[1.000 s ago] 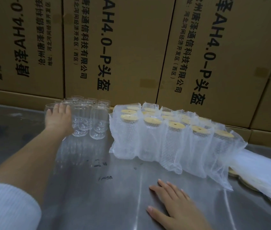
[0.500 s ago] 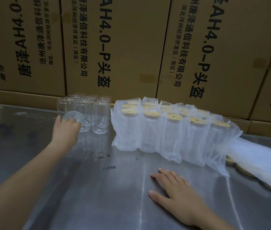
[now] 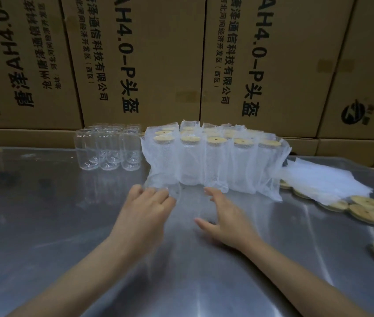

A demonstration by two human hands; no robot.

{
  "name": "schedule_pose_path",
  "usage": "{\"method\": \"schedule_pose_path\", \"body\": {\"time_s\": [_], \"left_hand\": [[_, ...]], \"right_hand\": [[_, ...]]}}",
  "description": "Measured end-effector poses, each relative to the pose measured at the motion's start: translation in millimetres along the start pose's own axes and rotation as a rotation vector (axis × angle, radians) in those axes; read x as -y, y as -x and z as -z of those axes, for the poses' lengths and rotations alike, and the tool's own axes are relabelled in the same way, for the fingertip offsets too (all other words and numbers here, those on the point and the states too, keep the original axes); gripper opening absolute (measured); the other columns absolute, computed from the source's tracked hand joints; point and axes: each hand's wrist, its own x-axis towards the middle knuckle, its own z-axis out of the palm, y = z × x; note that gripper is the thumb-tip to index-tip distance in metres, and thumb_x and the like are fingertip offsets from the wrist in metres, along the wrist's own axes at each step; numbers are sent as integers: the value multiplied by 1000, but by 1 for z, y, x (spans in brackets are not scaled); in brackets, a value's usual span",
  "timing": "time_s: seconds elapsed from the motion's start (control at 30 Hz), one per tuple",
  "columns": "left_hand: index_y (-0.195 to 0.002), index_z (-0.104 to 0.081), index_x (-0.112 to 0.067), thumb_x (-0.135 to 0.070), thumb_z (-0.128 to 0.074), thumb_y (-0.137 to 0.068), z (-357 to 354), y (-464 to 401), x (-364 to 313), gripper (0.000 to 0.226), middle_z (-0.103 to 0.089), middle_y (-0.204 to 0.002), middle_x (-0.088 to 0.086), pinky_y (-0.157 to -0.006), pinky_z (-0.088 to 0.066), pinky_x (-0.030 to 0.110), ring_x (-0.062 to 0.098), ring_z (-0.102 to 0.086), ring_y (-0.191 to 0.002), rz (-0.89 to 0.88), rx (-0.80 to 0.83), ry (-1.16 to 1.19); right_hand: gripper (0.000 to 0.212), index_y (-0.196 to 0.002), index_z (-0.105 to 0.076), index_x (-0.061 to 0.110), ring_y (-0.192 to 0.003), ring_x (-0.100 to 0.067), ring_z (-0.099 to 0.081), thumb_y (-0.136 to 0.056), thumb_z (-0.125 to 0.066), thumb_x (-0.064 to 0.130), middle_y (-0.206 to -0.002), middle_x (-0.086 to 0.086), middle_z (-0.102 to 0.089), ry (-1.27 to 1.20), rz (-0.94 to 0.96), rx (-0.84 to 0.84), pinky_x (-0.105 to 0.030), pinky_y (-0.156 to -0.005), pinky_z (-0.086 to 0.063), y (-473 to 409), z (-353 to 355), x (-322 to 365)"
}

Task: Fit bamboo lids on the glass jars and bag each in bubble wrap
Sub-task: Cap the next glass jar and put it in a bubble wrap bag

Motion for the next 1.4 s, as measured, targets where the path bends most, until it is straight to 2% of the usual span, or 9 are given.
{"method": "schedule_pose_path", "body": {"time_s": [0.23,0.3,0.37,0.5,0.67,0.8,1.03,1.2,1.4], "left_hand": [[-80,-69,-18,-9,-82,-49,17,-40,-90,35,-63,-76,-5,-69,-24,31,21,-62,-68,-26,-152,359],[-99,-68,-16,-7,-78,-59,14,-49,-110,42,-64,-91,-2,-76,-28,31,22,-61,-82,7,-234,503],[-126,-53,-18,-17,-69,-75,6,-55,-125,54,-53,-120,3,-95,-32,30,19,-50,-109,40,-258,629],[-142,-11,-42,-52,-60,-81,-15,-60,-146,78,-18,-144,-17,-111,-23,15,-6,-18,-136,282,-15,1165],[-144,10,-49,-80,-52,-67,-44,-55,-160,104,-19,-138,-40,-108,-30,24,-13,-22,-131,380,282,1404],[-148,8,-38,-74,-61,-63,-45,-57,-158,115,-12,-114,-63,-114,-32,35,-3,-22,-136,433,322,1573],[-147,-5,-32,-80,-66,-46,-42,-55,-157,128,-31,-143,-7,-107,-36,27,10,-32,-134,523,350,1592],[-129,-32,-29,-56,-65,-63,-47,-55,-157,78,-47,-132,0,-84,-42,14,16,-51,-120,638,279,1598],[-124,-42,-31,-57,-68,-57,-47,-52,-156,76,-51,-124,-8,-76,-43,11,7,-53,-111,640,245,1583]], "right_hand": [[91,-144,-23,24,-124,-8,-50,-70,-72,41,-138,16,-40,-266,-4,-265,-28,-96,-44,31,23,-5],[80,-138,-28,31,-113,-19,-60,-72,-73,30,-128,14,-49,-321,-52,-386,-34,-89,-49,39,30,-13],[73,-127,-28,50,-101,-17,-63,-67,-69,44,-115,8,-57,-390,-96,-479,-32,-81,-50,45,40,-19],[76,-121,-30,52,-96,0,-57,-57,-65,70,-106,12,-58,-465,-142,-569,-15,-71,-42,51,51,-29],[69,-120,-33,54,-93,-3,-57,-60,-64,71,-103,10,-57,-576,-163,-536,-27,-79,-50,48,52,-40],[67,-120,-28,59,-98,-8,-58,-62,-57,76,-106,10,-56,-593,-178,-460,-31,-84,-51,45,50,-40],[72,-128,-26,58,-96,18,-54,-64,-38,90,-111,20,-55,-612,-194,-348,-10,-76,-41,51,57,-39],[77,-127,-42,52,-106,2,-59,-64,-30,94,-113,12,-67,-724,-203,-359,-11,-85,-41,54,65,-38],[61,-100,-71,28,-97,13,-54,-91,-20,61,-98,16,-69,-555,-361,-574,-22,-96,-38,56,75,-50]]}}
